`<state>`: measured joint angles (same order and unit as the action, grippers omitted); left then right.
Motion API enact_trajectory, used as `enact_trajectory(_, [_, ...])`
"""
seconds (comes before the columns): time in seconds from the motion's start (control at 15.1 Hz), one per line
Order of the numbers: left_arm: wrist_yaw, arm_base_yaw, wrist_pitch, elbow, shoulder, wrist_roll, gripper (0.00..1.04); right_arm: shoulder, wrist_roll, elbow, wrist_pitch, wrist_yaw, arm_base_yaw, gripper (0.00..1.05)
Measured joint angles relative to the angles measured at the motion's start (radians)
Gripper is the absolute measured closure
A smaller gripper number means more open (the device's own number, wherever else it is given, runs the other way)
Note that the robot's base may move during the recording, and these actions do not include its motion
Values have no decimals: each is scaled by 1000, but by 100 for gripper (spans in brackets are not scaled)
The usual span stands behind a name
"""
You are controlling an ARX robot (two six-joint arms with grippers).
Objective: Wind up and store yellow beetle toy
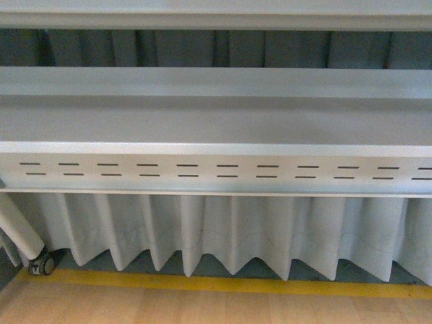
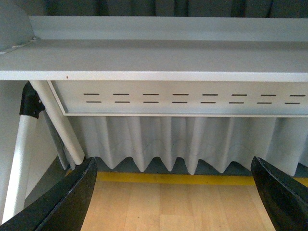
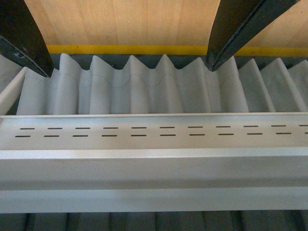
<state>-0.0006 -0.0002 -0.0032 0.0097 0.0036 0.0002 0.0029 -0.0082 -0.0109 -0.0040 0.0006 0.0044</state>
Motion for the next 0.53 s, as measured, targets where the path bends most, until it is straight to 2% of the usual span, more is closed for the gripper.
enact_trajectory(0.53, [0,0,0,0,0,0,7,0,0,0,0,0,0,7])
